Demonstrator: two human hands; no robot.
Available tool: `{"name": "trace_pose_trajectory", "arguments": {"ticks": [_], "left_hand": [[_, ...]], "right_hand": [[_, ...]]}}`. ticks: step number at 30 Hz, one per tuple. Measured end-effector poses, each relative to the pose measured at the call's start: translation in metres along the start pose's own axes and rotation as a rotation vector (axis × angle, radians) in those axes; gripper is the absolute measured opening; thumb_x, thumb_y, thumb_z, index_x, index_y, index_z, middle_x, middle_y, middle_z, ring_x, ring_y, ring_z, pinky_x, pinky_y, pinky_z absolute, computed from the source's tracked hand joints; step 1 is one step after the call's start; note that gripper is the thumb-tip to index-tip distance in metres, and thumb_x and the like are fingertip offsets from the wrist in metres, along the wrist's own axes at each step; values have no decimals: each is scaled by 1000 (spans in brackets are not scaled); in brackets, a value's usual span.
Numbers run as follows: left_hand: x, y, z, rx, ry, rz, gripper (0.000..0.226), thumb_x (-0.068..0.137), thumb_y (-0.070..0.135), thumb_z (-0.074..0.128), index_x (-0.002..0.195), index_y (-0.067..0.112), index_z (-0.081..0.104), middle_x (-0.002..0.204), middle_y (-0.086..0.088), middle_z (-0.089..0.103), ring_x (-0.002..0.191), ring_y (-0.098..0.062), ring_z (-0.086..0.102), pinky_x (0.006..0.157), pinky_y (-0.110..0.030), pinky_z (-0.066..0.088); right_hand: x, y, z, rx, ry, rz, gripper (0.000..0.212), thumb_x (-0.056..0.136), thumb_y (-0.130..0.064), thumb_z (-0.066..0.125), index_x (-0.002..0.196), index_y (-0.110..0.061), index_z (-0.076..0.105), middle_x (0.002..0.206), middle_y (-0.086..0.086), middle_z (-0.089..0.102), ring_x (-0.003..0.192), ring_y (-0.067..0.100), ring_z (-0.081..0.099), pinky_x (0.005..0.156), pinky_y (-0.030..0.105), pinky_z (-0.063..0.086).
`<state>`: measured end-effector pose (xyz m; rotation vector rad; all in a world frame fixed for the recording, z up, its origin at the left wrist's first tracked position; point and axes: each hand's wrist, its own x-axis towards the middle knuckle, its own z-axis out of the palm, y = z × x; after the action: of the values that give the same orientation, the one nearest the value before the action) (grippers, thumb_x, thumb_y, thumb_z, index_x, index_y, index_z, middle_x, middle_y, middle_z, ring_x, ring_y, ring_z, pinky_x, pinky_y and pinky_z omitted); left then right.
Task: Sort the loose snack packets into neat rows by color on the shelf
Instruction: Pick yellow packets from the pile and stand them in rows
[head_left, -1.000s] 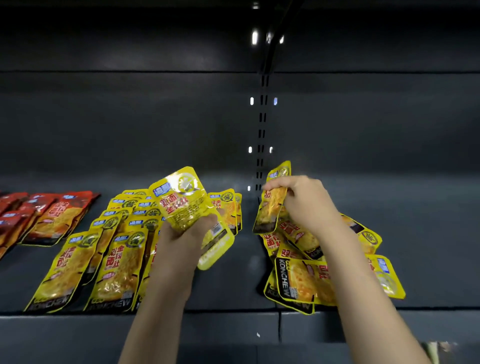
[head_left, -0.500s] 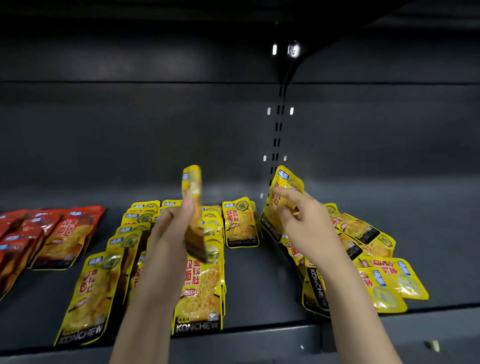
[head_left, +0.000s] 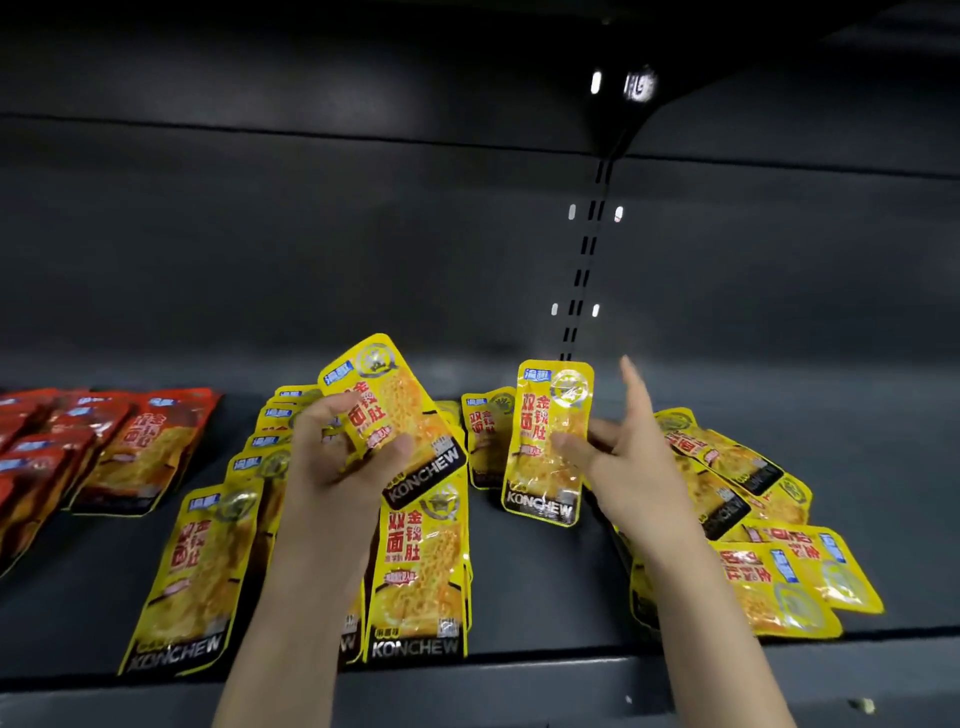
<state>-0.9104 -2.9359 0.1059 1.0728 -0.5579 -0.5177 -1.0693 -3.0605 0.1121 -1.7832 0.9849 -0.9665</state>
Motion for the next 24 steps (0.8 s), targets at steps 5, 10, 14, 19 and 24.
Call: {"name": "trace_pose_trajectory", "arguments": {"ticks": [5,10,14,19,24], "left_hand": [[1,4,-5,176,-21,97,23,92,15,57,94,37,55,86,17,62,71,14,60,59,-2,46],[5,6,-21,117,61,-7,13,95,22,51,94,28,63,95,11,65,89,-6,60,80,-29,47],[7,5,-18,72,220,-5,15,90,15,61,83,28,59,80,6,63,68,-7,54,62,-26,40],[3,9,-6,39,263,-10,31,86,15,65,106,30,47,67,3,55,46,1,50,57,-22,37],[2,9,2,65,220,-12,53,85,17,68,130,26,41,70,4,49,47,1,49,58,-19,40]], "right_hand": [[17,-3,-9,0,-7,100,10,79,-15,74,82,-11,66,81,16,68,76,26,63,75,39,49],[46,-7,16,-219,-65,184,26,74,-19,78,63,-16,55,73,3,64,65,17,56,59,25,39],[55,0,37,-457,-155,227,13,78,-16,71,77,-3,68,74,10,63,73,25,58,56,25,41],[47,5,47,-594,-90,196,20,82,-21,64,91,-3,67,96,15,67,93,32,60,63,23,35],[42,8,45,-623,-84,156,26,85,-29,62,85,-3,64,95,16,66,90,31,60,64,25,36]]}}
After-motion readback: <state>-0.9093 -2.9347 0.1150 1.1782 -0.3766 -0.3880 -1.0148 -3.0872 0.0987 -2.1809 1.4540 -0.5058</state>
